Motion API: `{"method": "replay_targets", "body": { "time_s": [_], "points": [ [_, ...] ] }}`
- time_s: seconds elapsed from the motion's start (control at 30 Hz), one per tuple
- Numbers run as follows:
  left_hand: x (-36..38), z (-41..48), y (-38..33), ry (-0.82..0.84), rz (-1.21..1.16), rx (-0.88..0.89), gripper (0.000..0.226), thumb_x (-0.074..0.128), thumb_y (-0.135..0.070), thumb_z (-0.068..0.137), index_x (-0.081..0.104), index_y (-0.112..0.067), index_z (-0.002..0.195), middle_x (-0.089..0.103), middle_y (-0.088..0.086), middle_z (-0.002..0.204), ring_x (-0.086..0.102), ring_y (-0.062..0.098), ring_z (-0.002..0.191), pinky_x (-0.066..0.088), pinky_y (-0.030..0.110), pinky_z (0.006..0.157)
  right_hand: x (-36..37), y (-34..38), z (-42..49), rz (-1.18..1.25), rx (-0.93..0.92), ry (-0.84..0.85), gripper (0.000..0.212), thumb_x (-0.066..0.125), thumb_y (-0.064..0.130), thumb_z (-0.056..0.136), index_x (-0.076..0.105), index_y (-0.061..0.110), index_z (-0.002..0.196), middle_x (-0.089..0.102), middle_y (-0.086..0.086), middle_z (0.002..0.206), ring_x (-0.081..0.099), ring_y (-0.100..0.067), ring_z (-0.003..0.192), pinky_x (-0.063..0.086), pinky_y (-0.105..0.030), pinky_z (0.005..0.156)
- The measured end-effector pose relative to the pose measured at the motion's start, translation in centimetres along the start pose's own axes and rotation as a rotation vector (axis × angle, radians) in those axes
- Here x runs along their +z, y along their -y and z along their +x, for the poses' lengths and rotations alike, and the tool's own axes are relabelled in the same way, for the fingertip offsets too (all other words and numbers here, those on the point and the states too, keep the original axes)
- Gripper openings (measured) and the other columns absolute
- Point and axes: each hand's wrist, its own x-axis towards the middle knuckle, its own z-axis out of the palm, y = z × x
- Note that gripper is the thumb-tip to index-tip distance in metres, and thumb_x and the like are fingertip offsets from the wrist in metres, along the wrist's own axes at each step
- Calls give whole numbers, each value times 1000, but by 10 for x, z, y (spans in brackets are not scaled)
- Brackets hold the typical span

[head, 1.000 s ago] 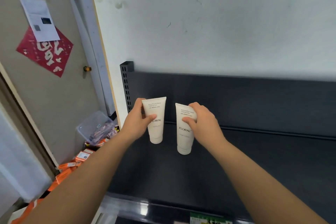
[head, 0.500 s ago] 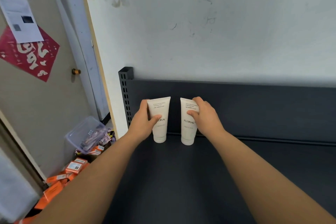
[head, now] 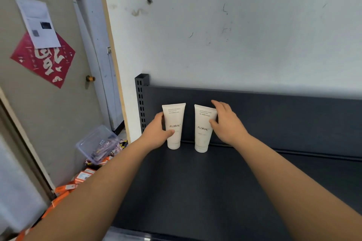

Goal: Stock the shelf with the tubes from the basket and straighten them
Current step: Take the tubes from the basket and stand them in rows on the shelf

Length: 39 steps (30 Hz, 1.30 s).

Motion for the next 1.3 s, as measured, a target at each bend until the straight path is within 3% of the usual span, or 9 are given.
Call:
{"method": "replay_targets", "body": {
  "time_s": [0.07,0.17,0.37,0.47,0.73,1.0,1.3],
  "points": [
    [-3,-11,-6,-20,83,9,76,66,-23,88,23,-21,151,37,-3,152,40,18,136,36,29,103,-5,0,-7,-66,-64,-65,54,44,16,98,28,16,150,26,-4,157,32,-27,139,29,-36,112],
    [-8,-36,-12,-34,221,-28,82,64,-26,90,13,-18,154,22,1,159,28,22,144,28,32,112,-8,2,-23,-155,-127,-86,52,43,15,97,32,15,149,26,-3,157,26,-24,142,27,-37,114],
    [-15,-95,-6,-3,661,-103,81,55,-29,92,6,-25,155,7,1,163,12,24,149,19,49,119,2,14,-61,-280,-293,-8,56,45,17,94,31,14,148,28,-4,156,27,-22,142,29,-42,114],
    [-11,-134,-5,-12,771,-118,78,53,-30,92,8,-25,155,8,0,163,11,25,149,17,48,119,18,25,-85,-247,-373,79,59,46,21,95,27,16,150,25,-2,158,24,-21,145,26,-44,116],
    [-23,-245,16,-149,754,-354,73,49,-37,93,10,-26,154,11,0,163,12,24,149,17,47,120,47,80,-134,-147,-588,211,62,47,22,96,22,15,152,23,-4,159,21,-22,146,21,-46,119],
    [-73,-355,47,-296,709,-561,66,42,-40,95,15,-26,154,15,-1,162,13,22,149,15,43,120,86,180,-190,-93,-833,305,67,49,33,97,17,15,153,21,-4,160,19,-23,147,20,-46,120],
    [-128,-466,134,-346,697,-777,63,36,-45,98,14,-26,154,13,-1,162,11,23,149,14,44,121,162,300,-243,-87,-1011,385,65,50,30,94,23,11,151,27,-8,157,25,-26,144,23,-45,117]
  ]
}}
